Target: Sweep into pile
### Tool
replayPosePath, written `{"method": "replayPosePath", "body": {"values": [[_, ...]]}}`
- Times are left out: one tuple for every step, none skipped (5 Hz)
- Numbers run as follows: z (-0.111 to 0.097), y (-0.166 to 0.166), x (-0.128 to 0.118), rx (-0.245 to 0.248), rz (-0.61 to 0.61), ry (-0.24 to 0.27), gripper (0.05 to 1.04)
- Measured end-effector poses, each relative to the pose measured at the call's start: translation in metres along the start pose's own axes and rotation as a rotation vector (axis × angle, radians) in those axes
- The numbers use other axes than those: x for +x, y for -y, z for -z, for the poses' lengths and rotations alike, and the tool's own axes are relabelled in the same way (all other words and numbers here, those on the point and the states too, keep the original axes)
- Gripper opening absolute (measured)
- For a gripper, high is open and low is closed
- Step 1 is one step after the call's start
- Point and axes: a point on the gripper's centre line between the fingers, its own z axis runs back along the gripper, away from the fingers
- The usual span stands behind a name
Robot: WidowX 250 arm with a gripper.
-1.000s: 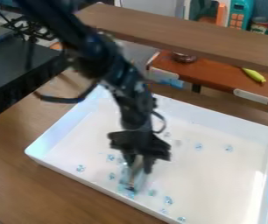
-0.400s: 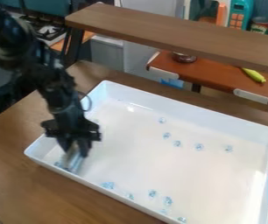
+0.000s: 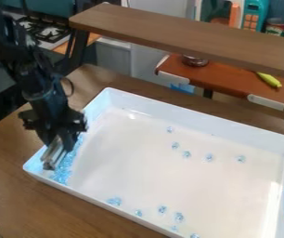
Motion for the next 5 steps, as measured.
{"method": "replayPosePath", "body": {"values": [[-0.013, 0.035, 0.005, -0.059, -0.002, 0.032, 0.382], [-0.016, 0.087, -0.001, -0.094, 0.031, 0.024, 0.382], [-0.017, 0.134, -0.008, -0.093, 0.059, 0.025, 0.382], [-0.006, 0.181, -0.025, -0.061, 0.092, 0.017, 0.382], [0.010, 0.217, -0.038, -0.025, 0.115, 0.021, 0.382]]}}
